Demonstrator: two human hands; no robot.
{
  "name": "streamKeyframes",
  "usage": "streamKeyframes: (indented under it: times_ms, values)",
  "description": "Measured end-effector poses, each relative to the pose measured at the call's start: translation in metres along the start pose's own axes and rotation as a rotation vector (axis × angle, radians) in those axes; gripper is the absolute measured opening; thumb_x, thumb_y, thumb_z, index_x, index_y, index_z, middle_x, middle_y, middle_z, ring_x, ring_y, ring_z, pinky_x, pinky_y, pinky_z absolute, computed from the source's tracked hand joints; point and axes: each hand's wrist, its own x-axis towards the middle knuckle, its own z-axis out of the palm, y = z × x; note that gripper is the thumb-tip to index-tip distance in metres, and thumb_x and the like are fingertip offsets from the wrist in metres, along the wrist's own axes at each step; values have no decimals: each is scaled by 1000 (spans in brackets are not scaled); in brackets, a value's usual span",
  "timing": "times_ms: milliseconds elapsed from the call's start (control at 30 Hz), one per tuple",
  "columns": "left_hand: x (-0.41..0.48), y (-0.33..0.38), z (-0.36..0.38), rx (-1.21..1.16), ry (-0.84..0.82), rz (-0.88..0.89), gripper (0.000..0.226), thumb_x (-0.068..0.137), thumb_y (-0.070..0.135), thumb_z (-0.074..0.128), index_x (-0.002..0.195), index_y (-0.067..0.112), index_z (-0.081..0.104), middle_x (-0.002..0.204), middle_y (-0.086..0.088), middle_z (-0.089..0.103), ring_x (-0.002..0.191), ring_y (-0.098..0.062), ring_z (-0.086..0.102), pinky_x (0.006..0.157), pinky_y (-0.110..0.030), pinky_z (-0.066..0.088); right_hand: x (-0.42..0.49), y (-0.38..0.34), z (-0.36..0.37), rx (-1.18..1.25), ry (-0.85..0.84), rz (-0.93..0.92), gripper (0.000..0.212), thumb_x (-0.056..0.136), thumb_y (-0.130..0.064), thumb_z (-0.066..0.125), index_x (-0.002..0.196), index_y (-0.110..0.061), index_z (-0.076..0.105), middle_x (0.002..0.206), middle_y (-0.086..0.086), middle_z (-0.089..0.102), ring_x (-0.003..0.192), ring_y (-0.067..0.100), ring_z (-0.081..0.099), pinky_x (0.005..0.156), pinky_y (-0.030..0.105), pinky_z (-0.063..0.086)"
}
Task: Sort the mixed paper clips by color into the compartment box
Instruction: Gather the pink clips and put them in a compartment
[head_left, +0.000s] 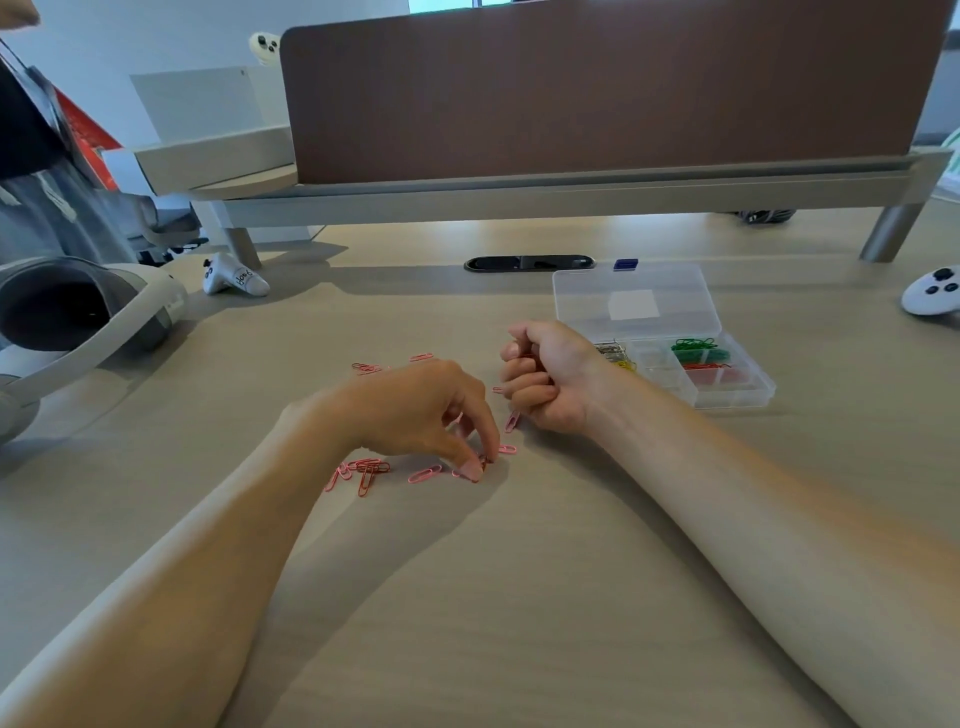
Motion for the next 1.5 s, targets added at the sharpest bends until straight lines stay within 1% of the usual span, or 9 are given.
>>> streamKeyframes:
  times_ms: [133,267,567,867,1033,1133,1233,1333,1500]
  values:
    - [0,1,1,65,-25,-22,6,76,32,77,82,31,74,83,12,59,77,-5,51,69,-17,40,3,1,-1,-3,8,-7,40,100,-28,35,63,-14,39,48,-3,30,31,5,21,25,13,13]
    - [0,0,2,103,-12,-22,5,81,30,74,82,26,70,85,14,58,79,-4,51,71,-20,42,3,3,-1,-18,7,7,37,99,-28,35,65,-14,41,52,-1,32,33,5,23,26,12,13]
    - [9,-4,1,-130,657,83,7,77,11,77,78,16,74,64,16,63,54,-5,47,54,-9,35,3,8,7,-47,-101,100,36,97,-27,35,64,-14,41,51,1,37,36,4,27,23,12,19]
    - [7,-4,0,-116,757,93,3,81,15,74,84,16,75,75,17,67,62,-8,52,58,-8,36,2,14,13,-87,-106,150,40,97,-27,40,58,-16,41,48,-3,34,30,3,26,23,11,14]
    - [-19,-28,-11,-162,937,-128,17,89,29,64,95,16,72,91,6,71,81,-3,62,74,-21,49,4,12,11,-35,-61,105,39,97,-28,40,60,-17,39,47,-5,28,30,3,20,23,12,14]
    - [-53,-56,-2,-142,850,-387,41,89,51,53,114,22,67,117,10,64,111,-10,58,98,-32,43,3,14,13,-35,-70,94,40,99,-29,38,61,-18,38,47,-5,27,30,3,19,22,13,13]
    - [-87,-75,15,-175,601,-604,79,76,81,40,136,30,47,143,3,48,132,-18,42,106,-38,33,0,15,15,-22,-60,76,39,99,-27,38,61,-17,39,47,-5,29,31,3,20,24,12,12]
    - [-100,-76,28,-131,448,-627,112,58,92,33,149,29,22,156,0,25,141,-20,26,116,-44,20,-5,16,15,-16,-43,43,39,99,-25,39,61,-16,40,47,-5,29,32,3,20,25,12,11]
    - [-78,-67,34,99,361,-576,120,56,97,26,152,27,6,159,0,15,145,-18,16,117,-42,11,-7,15,12,-41,-10,-13,38,99,-26,39,62,-15,40,48,-5,29,33,3,20,25,13,11]
